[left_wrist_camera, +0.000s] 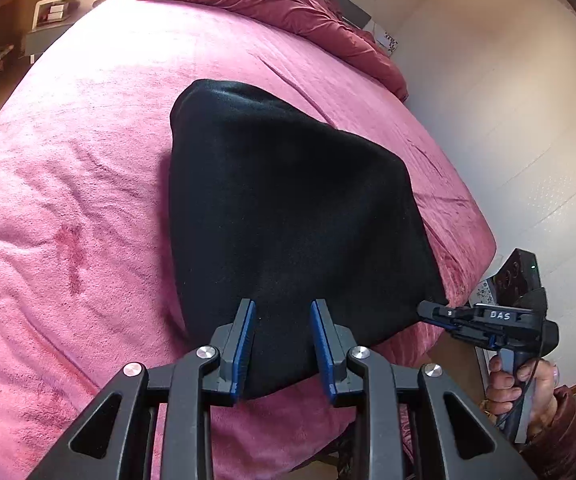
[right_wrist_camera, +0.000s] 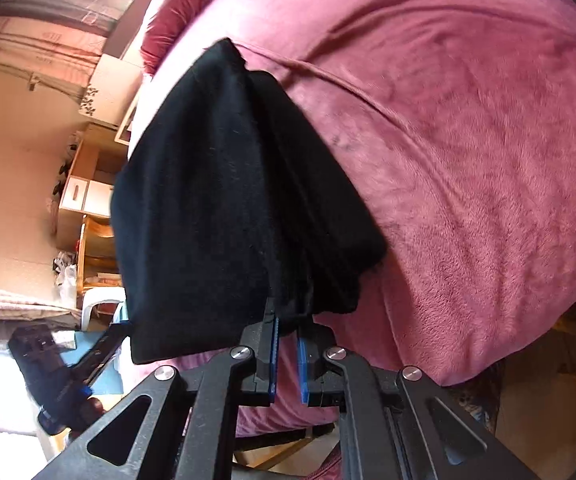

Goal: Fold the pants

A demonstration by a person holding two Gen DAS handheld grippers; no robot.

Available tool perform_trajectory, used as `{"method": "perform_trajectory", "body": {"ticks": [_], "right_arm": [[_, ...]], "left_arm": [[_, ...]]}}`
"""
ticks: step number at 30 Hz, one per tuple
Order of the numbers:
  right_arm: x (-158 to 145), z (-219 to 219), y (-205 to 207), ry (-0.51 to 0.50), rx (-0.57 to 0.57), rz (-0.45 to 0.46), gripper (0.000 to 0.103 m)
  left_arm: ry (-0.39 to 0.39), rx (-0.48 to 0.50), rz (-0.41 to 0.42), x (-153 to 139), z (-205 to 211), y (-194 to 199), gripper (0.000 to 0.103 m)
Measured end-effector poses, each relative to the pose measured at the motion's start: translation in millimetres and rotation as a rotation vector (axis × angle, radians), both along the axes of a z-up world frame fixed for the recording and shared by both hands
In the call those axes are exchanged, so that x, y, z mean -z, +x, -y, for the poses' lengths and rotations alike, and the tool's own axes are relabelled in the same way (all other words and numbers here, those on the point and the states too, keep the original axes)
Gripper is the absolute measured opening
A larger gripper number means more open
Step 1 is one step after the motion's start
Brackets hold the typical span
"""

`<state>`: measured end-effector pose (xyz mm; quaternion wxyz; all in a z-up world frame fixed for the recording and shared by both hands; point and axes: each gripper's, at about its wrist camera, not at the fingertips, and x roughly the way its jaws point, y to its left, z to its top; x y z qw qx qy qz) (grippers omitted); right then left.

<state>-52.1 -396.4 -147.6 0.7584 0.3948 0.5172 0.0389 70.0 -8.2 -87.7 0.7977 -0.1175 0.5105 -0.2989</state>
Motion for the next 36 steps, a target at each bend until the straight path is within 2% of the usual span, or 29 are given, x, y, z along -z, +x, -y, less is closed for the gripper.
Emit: {"method": "perform_trajectory", "body": {"ticks": [3, 5, 7, 12, 16, 18, 22, 26, 31, 36], "right_arm": [[-2, -6, 2, 0.013, -0.011, 0.007, 0.009], [-7, -2, 1, 0.045, -0.032, 0.011, 0.016], [-15, 5, -3, 0.002, -0.061, 0.007, 0.024], [-67, 20, 0, -0.174, -0.071, 0.102, 0.025], [-101, 5, 33, -0.210, -0.117, 0.222, 0.025], [-105, -8, 58, -0.218, -0.144, 0.238, 0.025], [-107, -42, 107, -0.317, -0.182, 0.232, 0.025], [-92, -56, 143, -0.455, -0.181, 0.172, 0.025], [-59, -45, 160, -0.515, -0.179, 0.072, 0.023], [-38, -49, 166, -0.551, -0.166, 0.071, 0.023]], "left_arm": [[-0.017, -0.023, 0.040, -15, -2, 8, 0.029], [-0.024, -0.046, 0.060, -22, -5, 17, 0.029], [-0.027, -0.065, 0.077, -28, -7, 27, 0.029], [-0.018, -0.068, 0.113, -41, 0, 52, 0.029], [-0.005, -0.062, 0.135, -48, 13, 68, 0.029], [0.006, -0.061, 0.153, -52, 21, 76, 0.029], [0.037, -0.067, 0.158, -53, 32, 90, 0.029], [0.088, -0.091, 0.147, -43, 42, 104, 0.029], [0.140, -0.110, 0.097, -20, 50, 118, 0.029], [0.161, -0.153, 0.038, 9, 57, 127, 0.029]]}}
